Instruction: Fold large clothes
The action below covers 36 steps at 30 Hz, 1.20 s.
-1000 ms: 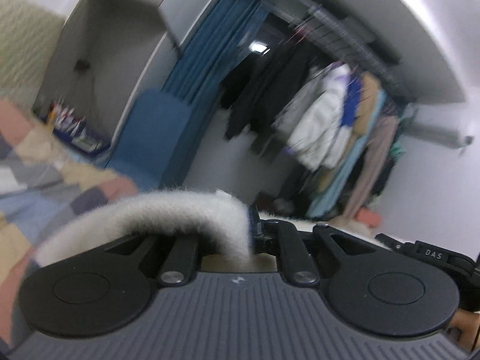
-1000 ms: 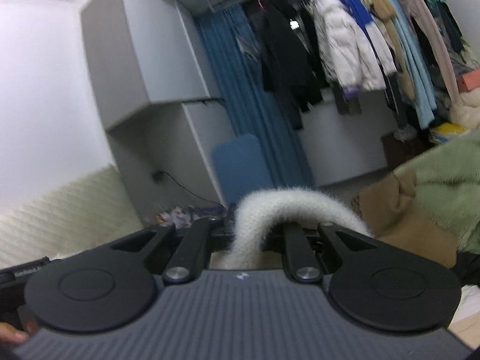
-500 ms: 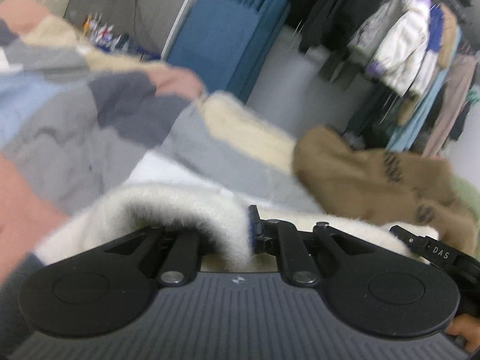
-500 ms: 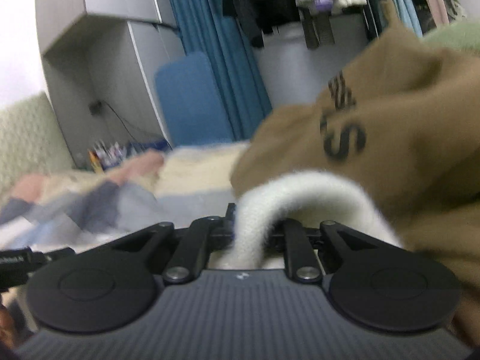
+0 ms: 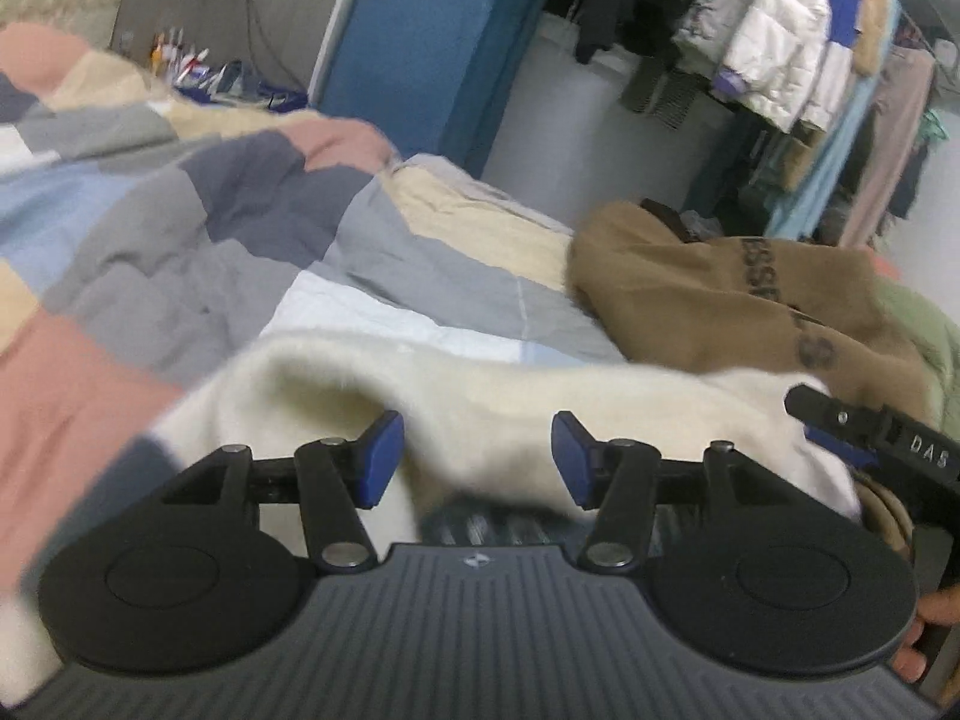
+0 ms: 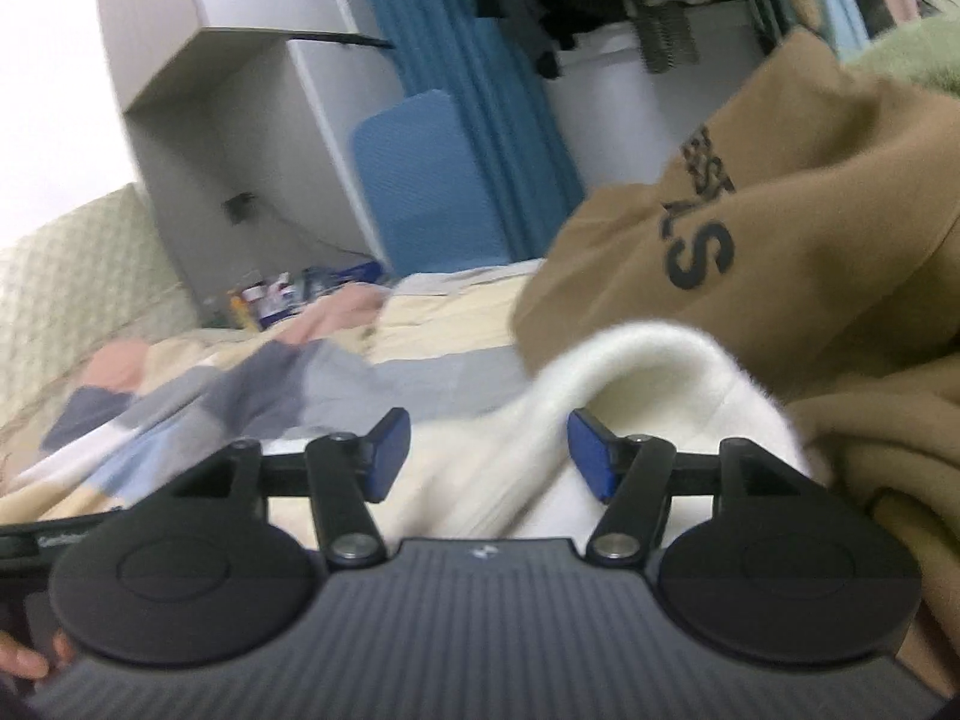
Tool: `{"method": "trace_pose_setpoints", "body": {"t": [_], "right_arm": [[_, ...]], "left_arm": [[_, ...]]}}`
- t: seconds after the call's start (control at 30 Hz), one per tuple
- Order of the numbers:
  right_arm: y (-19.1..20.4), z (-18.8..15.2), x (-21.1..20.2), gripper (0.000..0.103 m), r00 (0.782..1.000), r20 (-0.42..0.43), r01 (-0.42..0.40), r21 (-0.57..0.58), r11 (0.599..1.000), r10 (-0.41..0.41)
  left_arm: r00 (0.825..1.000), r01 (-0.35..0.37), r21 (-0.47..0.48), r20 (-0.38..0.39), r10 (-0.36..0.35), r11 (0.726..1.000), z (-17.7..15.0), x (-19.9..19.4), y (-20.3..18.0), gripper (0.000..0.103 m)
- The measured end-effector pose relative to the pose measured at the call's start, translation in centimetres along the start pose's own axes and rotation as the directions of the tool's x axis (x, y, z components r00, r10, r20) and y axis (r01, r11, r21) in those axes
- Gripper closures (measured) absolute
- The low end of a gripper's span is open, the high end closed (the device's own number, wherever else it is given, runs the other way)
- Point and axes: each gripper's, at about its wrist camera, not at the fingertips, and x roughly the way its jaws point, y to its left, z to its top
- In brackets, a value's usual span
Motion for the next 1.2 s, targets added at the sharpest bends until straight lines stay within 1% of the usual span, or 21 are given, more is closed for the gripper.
{"method": "trace_pose_setpoints", "body": {"t": [0.17,0.33,0.47,0.57,0.7,0.8,0.87,0.93,1.0,1.1,1.2], "right_arm": [[2.4,0.6,-6.2,0.041,1.000,-0.013,-0.003,-0.033,0.999,0.003],[4.1,0.2,-13.5,0.042,1.000,-0.019,0.011,-0.046,0.999,-0.012],[5.3,-1.0,-18.9,0.042,0.999,-0.025,0.041,-0.076,0.996,-0.044],[5.6,-2.3,-22.4,0.042,0.997,-0.032,0.063,-0.081,0.995,-0.066],[5.4,-4.2,-26.1,0.042,0.995,-0.043,0.088,-0.090,0.992,-0.092],[4.4,-5.8,-27.9,0.042,0.991,-0.076,0.108,-0.069,0.992,-0.113],[3.7,-6.9,-28.5,0.041,0.985,-0.107,0.132,-0.050,0.990,-0.137],[2.8,-8.4,-28.9,0.035,0.978,-0.135,0.156,-0.040,0.987,-0.160],[2.0,-9.7,-28.8,0.030,0.969,-0.171,0.180,-0.013,0.984,-0.179],[0.8,-11.4,-28.4,0.022,0.958,-0.222,0.202,0.078,0.976,-0.180],[0.0,-12.7,-27.7,0.021,0.942,-0.277,0.238,0.146,0.960,-0.191]], "left_arm": [[1.000,-0.001,0.035,0.007,0.001,0.999,-1.3,-7.5,-2.0,0.043],[1.000,-0.004,0.055,0.022,0.003,0.998,-3.3,-15.2,-3.2,0.043],[1.000,-0.011,0.031,0.029,0.010,0.999,-5.3,-20.4,-3.1,0.043],[1.000,-0.010,0.027,0.026,0.010,1.000,-7.3,-23.4,-2.6,0.043],[0.999,-0.053,0.029,0.006,0.053,0.998,-10.4,-26.1,-1.4,0.042],[0.995,-0.094,0.036,-0.014,0.094,0.995,-12.4,-27.1,-0.4,0.041],[0.993,-0.119,0.036,-0.011,0.119,0.992,-13.3,-27.8,0.1,0.040],[0.990,-0.144,0.042,-0.002,0.144,0.989,-13.8,-28.1,0.6,0.038],[0.987,-0.158,0.033,0.005,0.158,0.987,-13.9,-28.6,1.2,0.037],[0.981,-0.189,-0.013,0.032,0.189,0.982,-13.5,-29.4,2.4,0.032],[0.971,-0.227,-0.073,0.052,0.231,0.971,-12.8,-30.1,4.1,0.026]]}}
